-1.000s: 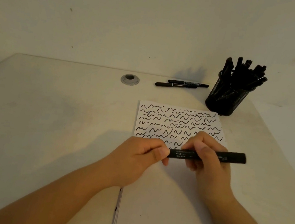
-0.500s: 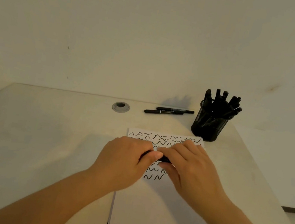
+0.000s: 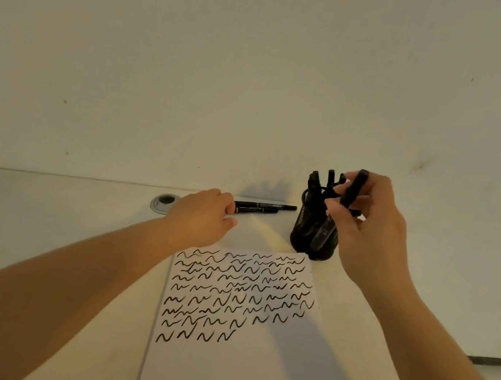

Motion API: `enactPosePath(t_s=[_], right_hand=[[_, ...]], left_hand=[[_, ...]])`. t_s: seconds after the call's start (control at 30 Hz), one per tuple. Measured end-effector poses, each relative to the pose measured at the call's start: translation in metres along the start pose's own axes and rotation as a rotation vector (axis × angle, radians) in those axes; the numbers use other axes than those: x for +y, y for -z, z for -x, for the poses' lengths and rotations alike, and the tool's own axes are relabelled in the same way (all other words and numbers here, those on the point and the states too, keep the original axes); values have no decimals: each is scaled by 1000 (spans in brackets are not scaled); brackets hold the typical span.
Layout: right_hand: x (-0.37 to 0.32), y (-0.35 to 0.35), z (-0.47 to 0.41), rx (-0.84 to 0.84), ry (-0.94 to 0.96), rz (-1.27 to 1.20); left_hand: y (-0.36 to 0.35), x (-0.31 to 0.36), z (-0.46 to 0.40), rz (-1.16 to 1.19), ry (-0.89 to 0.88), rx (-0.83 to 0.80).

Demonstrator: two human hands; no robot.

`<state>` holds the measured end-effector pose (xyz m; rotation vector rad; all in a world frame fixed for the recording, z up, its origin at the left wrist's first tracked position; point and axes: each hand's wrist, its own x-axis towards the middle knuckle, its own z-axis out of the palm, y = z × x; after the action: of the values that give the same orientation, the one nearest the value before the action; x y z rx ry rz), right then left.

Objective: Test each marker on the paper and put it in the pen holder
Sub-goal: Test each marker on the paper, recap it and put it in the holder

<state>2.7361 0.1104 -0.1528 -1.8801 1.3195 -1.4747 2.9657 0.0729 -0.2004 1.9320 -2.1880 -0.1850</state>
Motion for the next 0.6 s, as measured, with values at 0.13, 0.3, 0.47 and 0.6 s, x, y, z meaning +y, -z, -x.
enactPosePath(t_s=[0.13,0.3,0.47,0.6], right_hand=[[9,9,-18,146,7,-79],[20,14,-30,227,39,-132],[28,10,-33,241,64,-149],[35,4,-34,204,82,-120]], left_hand=[[-18,-13,-32,-83,-9,60],[-36,-19,-49,-174,21,60],[-39,-20,-56,-204,25,101],[-41,-18,-58,-247,12,81]])
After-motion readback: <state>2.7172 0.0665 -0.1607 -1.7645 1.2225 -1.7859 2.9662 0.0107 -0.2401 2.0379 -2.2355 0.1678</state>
